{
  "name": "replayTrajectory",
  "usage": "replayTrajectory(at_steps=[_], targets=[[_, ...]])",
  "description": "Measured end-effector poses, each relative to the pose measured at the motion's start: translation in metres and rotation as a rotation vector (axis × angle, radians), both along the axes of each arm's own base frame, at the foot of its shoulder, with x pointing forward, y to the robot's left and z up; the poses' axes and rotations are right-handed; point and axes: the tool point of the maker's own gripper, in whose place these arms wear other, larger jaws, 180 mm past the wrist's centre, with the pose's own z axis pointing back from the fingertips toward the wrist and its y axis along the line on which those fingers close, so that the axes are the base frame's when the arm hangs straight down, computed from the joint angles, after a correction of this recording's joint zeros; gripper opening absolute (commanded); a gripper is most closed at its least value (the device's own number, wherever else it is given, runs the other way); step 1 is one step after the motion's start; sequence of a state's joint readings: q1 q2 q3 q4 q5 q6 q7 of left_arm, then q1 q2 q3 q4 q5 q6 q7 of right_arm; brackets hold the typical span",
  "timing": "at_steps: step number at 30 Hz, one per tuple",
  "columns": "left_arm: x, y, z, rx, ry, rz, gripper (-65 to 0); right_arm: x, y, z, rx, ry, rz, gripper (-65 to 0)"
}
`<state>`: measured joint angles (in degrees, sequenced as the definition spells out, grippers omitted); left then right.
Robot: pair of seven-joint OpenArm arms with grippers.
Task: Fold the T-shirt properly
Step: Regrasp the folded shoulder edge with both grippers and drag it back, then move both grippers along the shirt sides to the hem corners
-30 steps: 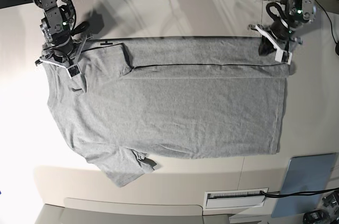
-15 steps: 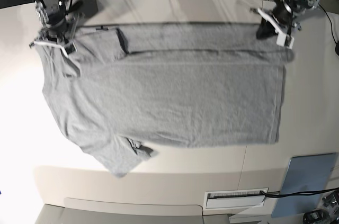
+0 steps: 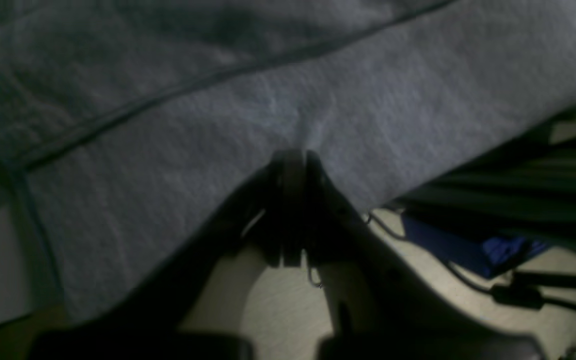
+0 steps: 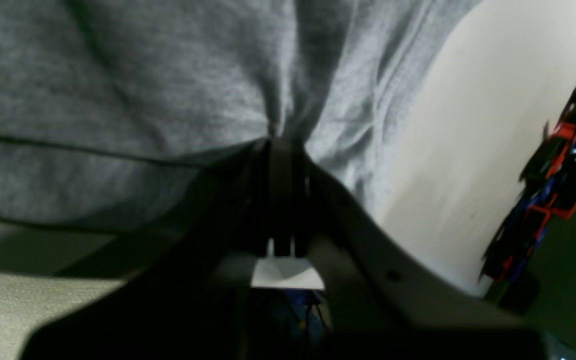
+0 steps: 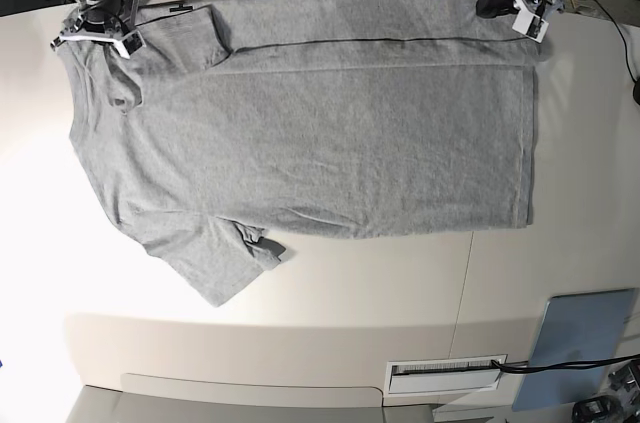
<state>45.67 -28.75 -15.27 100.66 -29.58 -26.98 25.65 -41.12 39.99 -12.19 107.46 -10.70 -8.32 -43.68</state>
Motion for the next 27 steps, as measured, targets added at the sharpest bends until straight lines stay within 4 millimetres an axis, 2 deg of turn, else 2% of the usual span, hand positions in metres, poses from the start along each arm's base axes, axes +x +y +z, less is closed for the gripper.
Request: replayTrajectory(at_steps=[3, 6, 10, 14, 17, 20, 23, 27], targets=[[0.004, 0.000, 0.004, 0.031, 0.004, -0.037, -65.0, 0.019, 0.009, 0.022, -0.005, -0.110, 0.017, -65.0], [0.016, 0.003, 0.015, 0.071, -0.034, -0.045, -65.0, 0.035, 0.018, 0.044, -0.003, -0.215, 0.026, -65.0], [0.054, 0.009, 0.047, 0.088, -0.168, -0.018, -53.7, 0.056, 0.018, 0.063, -0.029, -0.306, 0.033, -65.0], [0.083, 0.026, 0.061, 0.113, -0.236, 0.069, -42.1, 0.077, 0.015, 0.076, -0.041, -0.362, 0.017, -64.2], [0.110, 0.027, 0.073, 0.112, -0.301, 0.083, -38.3, 0.094, 0.016, 0.087, -0.040, -0.411, 0.020, -50.8], [0.142, 0.037, 0.082, 0.097, -0.340, 0.164, -38.3, 0.110, 0.016, 0.099, -0.037, -0.466, 0.017, -39.0], [0.178, 0.051, 0.086, 0.103, -0.356, 0.215, -38.3, 0.124, 0.020, 0.111, -0.023, -0.523, 0.033, -38.5], [0.226, 0.055, 0.093, 0.066, -0.396, 0.249, -38.3, 0.145, 0.024, 0.132, -0.017, -0.611, 0.056, -38.5]])
